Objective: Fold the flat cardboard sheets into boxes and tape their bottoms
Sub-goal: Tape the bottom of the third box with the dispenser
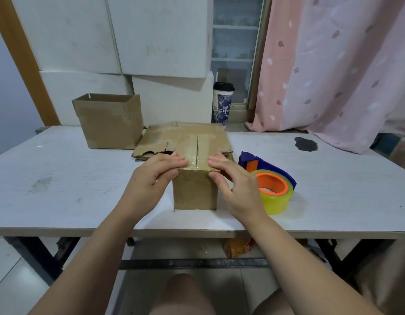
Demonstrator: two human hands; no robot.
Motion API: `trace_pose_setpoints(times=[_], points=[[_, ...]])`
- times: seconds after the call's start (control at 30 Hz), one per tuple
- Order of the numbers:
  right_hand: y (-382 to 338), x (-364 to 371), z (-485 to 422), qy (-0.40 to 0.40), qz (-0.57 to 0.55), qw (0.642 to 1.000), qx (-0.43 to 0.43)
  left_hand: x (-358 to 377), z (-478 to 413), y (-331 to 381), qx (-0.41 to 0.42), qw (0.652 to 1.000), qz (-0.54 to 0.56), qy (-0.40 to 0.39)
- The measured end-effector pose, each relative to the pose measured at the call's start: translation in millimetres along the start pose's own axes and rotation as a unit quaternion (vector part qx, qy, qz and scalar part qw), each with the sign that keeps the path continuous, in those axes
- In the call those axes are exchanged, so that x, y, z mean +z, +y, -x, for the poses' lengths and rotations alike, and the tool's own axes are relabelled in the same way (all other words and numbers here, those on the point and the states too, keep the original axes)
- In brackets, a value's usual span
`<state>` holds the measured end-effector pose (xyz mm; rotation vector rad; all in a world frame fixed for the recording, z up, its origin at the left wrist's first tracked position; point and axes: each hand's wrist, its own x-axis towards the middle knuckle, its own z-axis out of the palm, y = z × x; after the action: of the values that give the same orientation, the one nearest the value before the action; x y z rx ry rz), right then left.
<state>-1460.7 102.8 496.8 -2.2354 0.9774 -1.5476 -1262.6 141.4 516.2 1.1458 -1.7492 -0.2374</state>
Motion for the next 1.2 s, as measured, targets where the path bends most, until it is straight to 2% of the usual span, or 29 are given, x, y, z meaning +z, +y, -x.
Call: trace_pose_setpoints(times=[0.1, 0.3, 0.43, 0.53, 0.63, 0.77, 0.87, 0.93, 1.0, 1.13, 1.2], points=[[-0.6, -4.2, -2.9, -0.028, -0.018, 0.999, 0.017, 2.9, 4.1, -1.0, -0.015, 1.000, 0.023, 0.005], [-3.0, 0.3, -4.5, -0.022, -0.017, 0.999, 0.021, 35.6, 10.7, 4.1, -0.010, 0.990, -0.031, 0.138], [-2.2, 1.9, -3.2, -0.018, -0.014, 0.999, 0.024, 38.2, 11.5, 4.9, -0.012, 0.988, -0.038, 0.149], [-6.6, 3.2, 0.1, -0.045, -0.068, 0.994, 0.070, 37.3, 13.0, 6.6, -0.020, 0.990, -0.015, 0.141], [-14.1, 3.8, 3.8, -0.063, -0.198, 0.964, 0.164, 37.5, 15.9, 7.8, -0.049, 0.990, 0.040, 0.128], [-25.6, 12.4, 11.6, -0.052, -0.348, 0.880, 0.319, 43.5, 19.7, 17.0, -0.058, 0.984, 0.067, 0.152], [-28.4, 19.2, 14.5, -0.056, -0.373, 0.859, 0.347, 47.9, 24.9, 23.7, -0.098, 0.974, 0.100, 0.181], [-36.1, 20.0, 12.2, -0.067, -0.373, 0.862, 0.337, 45.8, 28.1, 27.7, -0.117, 0.965, 0.121, 0.199], [-42.8, 21.3, 11.1, -0.074, -0.340, 0.883, 0.313, 39.5, 29.8, 31.7, -0.124, 0.955, 0.155, 0.221], [-50.8, 20.7, 10.9, -0.089, -0.204, 0.949, 0.222, 28.7, 30.5, 31.2, -0.135, 0.928, 0.250, 0.241], [-55.2, 14.6, 6.8, -0.078, -0.083, 0.979, 0.170, 25.0, 30.6, 27.0, -0.148, 0.924, 0.266, 0.234]])
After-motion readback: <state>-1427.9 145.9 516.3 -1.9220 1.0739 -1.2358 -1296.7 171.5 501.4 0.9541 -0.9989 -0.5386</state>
